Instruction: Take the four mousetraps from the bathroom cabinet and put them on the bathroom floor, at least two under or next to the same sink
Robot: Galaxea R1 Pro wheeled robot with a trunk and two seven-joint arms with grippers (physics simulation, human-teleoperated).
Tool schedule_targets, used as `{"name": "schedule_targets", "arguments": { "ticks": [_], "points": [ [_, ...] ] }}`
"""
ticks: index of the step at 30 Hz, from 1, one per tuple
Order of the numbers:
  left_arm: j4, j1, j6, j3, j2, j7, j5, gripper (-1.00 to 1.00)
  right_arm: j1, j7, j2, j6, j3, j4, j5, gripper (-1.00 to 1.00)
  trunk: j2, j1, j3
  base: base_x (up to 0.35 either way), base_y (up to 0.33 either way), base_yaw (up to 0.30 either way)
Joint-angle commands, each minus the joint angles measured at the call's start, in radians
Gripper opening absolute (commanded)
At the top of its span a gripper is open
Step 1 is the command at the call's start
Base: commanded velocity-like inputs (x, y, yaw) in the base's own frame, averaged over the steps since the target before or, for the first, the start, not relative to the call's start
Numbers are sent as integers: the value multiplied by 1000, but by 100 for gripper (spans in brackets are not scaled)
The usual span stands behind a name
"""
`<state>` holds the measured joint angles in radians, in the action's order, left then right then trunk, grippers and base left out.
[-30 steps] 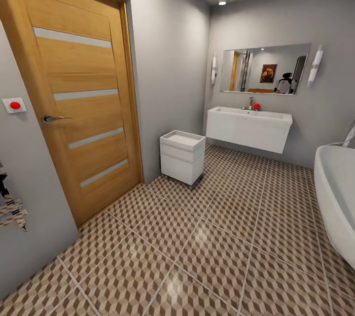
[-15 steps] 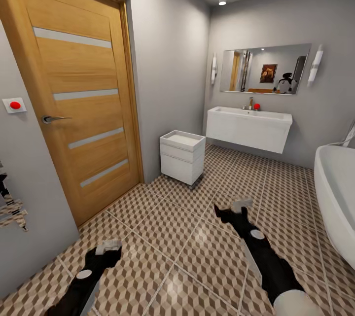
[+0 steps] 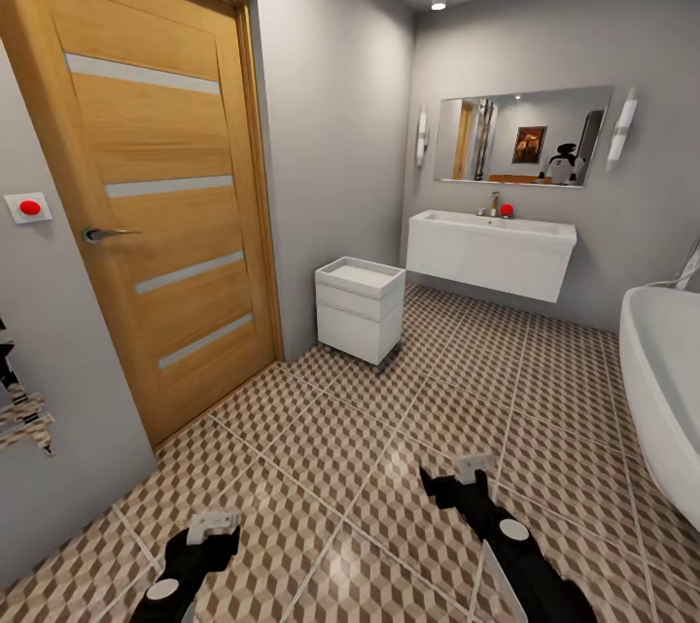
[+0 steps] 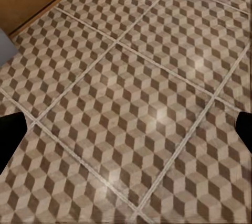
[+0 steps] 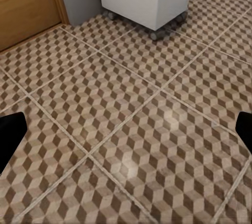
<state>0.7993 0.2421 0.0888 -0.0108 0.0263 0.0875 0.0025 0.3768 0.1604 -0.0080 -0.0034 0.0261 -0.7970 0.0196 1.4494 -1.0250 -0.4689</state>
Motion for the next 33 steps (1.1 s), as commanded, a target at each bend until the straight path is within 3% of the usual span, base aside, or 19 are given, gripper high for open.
{"name": "schedule_targets", "arguments": {
  "ticks": [1, 8, 27, 33],
  "points": [
    [-3, 0, 5, 1, -4, 3, 0, 100, 1, 1, -1, -5, 1, 6, 3, 100, 1, 0, -1, 0, 0, 0],
    [-16, 0, 1, 1, -19, 3, -3, 100, 1, 1, -2, -46, -1, 65, 9, 100, 1, 0, -1, 0, 0, 0],
    [14, 0, 2, 1, -20, 3, -1, 100, 1, -1, 1, -69, 3, 87, 12, 100, 1, 0, -1, 0, 0, 0],
    [17, 0, 3, 6, -47, 2, -4, 100, 1, -5, 1, -76, 3, 91, 16, 100, 1, 0, -1, 0, 0, 0]
  ]
}}
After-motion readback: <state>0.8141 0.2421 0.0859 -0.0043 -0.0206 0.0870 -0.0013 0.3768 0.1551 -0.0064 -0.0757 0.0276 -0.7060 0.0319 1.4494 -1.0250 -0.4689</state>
